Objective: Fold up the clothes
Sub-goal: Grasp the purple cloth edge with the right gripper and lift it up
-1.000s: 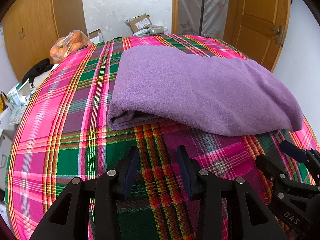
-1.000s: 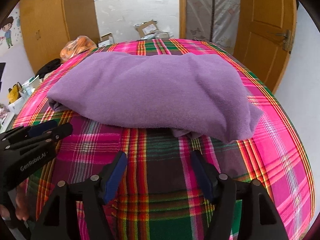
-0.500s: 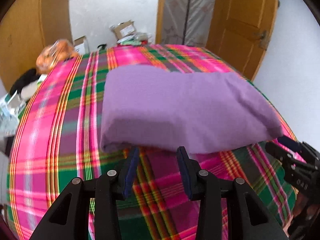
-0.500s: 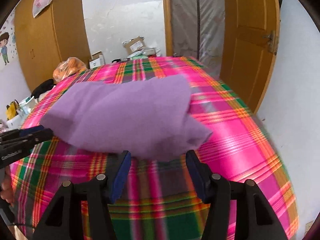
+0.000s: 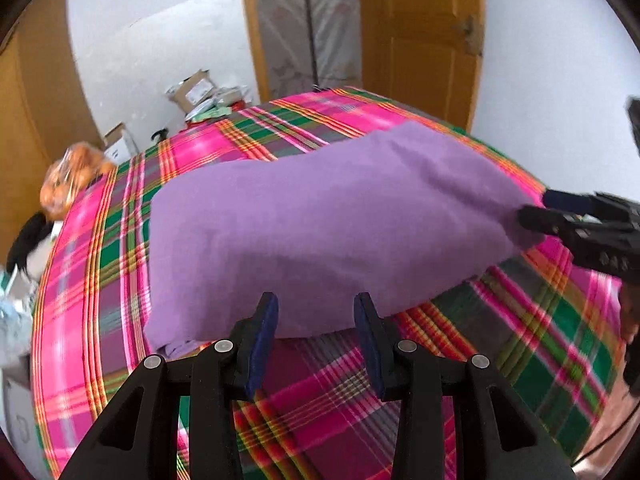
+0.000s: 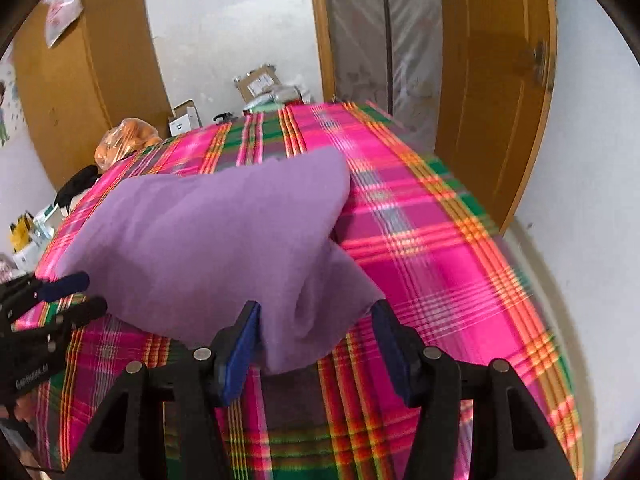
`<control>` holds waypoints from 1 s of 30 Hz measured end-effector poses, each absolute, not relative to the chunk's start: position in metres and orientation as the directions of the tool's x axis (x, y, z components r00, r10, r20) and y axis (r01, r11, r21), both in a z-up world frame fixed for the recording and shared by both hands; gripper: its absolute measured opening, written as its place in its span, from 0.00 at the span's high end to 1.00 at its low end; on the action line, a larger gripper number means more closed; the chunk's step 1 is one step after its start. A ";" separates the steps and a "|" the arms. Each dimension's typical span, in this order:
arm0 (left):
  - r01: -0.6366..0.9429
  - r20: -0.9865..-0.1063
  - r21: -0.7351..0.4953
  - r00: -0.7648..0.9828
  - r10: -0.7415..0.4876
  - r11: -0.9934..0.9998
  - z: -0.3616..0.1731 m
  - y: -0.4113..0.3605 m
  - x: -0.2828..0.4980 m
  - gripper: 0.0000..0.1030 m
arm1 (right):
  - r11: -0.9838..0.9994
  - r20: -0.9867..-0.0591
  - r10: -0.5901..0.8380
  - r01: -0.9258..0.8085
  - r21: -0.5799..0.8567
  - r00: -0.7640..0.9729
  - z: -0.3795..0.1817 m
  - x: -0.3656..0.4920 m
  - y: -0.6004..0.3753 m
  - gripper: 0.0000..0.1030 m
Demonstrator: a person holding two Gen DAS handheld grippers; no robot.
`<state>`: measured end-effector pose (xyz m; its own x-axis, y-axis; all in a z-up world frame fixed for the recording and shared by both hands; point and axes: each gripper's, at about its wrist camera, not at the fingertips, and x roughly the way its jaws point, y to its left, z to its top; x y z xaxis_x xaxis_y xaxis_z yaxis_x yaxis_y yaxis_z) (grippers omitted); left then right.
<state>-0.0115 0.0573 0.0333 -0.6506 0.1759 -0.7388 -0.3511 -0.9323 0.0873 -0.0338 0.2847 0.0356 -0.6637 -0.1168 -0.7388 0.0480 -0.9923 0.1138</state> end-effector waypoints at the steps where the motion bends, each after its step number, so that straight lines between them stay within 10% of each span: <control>1: -0.358 -0.743 0.087 -0.645 0.179 -0.930 0.032 0.059 -0.013 0.60 | -0.990 -0.742 -0.131 0.048 0.132 -0.658 0.031 -0.037 0.285 0.44; 7: -0.371 -0.755 0.082 -0.629 0.185 -0.925 0.025 0.065 -0.021 0.60 | -0.978 -0.739 -0.186 0.049 0.203 -0.648 0.018 -0.051 0.286 0.44; 15: -0.376 -0.775 0.056 -0.601 0.197 -0.925 0.013 0.072 -0.035 0.60 | -0.965 -0.714 -0.235 0.067 0.255 -0.660 0.020 -0.059 0.280 0.76; 30: -0.302 -0.740 -0.013 -0.638 0.212 -0.953 0.034 0.037 -0.040 0.60 | -0.925 -0.531 -0.371 0.249 0.289 -0.762 0.087 -0.052 0.222 0.78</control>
<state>-0.0399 0.0365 0.0340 -0.6378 0.2121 -0.7404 -0.3018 -0.9533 -0.0131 -0.0516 0.2221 0.0874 -0.7619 -0.3709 -0.5310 0.2490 -0.9245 0.2886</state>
